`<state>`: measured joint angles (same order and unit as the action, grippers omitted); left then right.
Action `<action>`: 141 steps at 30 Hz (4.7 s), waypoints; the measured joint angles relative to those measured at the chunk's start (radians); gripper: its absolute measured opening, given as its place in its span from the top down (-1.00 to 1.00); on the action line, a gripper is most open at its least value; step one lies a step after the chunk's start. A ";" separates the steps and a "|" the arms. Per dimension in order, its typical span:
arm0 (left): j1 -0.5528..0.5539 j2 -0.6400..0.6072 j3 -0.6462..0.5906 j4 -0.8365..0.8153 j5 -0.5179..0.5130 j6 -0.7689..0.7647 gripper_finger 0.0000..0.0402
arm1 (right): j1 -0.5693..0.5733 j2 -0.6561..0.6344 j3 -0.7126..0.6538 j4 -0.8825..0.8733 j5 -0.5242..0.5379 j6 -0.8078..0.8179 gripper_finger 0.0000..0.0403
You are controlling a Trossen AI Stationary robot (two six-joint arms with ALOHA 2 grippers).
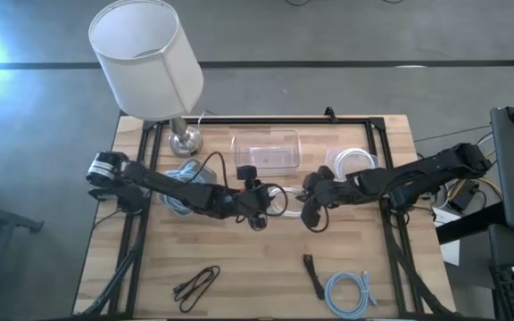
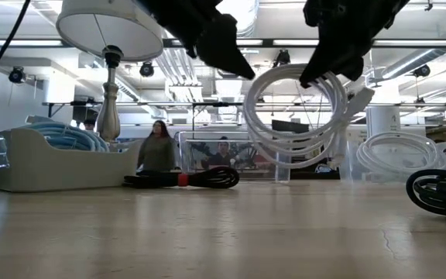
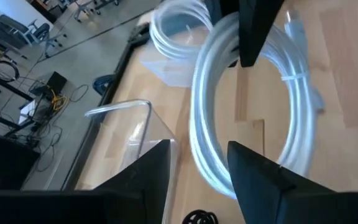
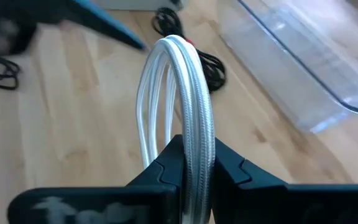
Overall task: Pick & Place USB Port
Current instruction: Put the white USB cable into the right transparent bin, then put the blue USB cable into the gray bin
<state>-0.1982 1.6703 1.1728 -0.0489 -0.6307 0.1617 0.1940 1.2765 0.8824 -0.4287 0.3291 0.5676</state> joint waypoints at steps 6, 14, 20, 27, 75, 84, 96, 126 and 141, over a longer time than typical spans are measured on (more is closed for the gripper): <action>0.000 -0.094 0.000 -0.042 0.002 -0.037 0.19 | 0.000 -0.030 0.032 -0.109 0.021 0.001 0.82; 0.000 -0.224 0.000 -0.239 0.007 -0.071 0.19 | 0.000 -0.099 0.105 -0.296 0.050 0.000 0.81; 0.000 -0.325 -0.028 -0.340 0.013 -0.109 0.19 | 0.000 -0.181 0.143 -0.441 0.131 -0.005 0.81; 0.000 -0.494 -0.159 -0.325 0.014 -0.176 0.19 | 0.000 -0.281 0.108 -0.459 0.145 0.001 0.81; 0.000 -0.739 -0.559 0.027 0.032 -0.223 0.19 | -0.011 -0.432 -0.117 -0.790 0.333 0.132 0.81; 0.000 -0.739 -0.559 0.027 0.032 -0.223 0.19 | -0.011 -0.470 -0.101 -0.794 0.373 0.118 0.81; 0.000 -0.739 -0.559 0.027 0.032 -0.223 0.19 | -0.011 -0.468 -0.104 -0.791 0.378 0.124 0.81; 0.000 -0.739 -0.559 0.030 0.032 -0.226 0.19 | -0.011 -0.445 -0.026 -1.007 0.509 0.267 0.25; 0.000 -0.739 -0.559 0.034 0.041 -0.226 0.19 | -0.008 -0.396 0.093 -0.802 0.259 0.162 0.23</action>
<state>-0.1978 0.9314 0.6140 -0.0151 -0.5897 -0.0647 0.1857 0.8803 0.9758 -1.2304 0.5885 0.7292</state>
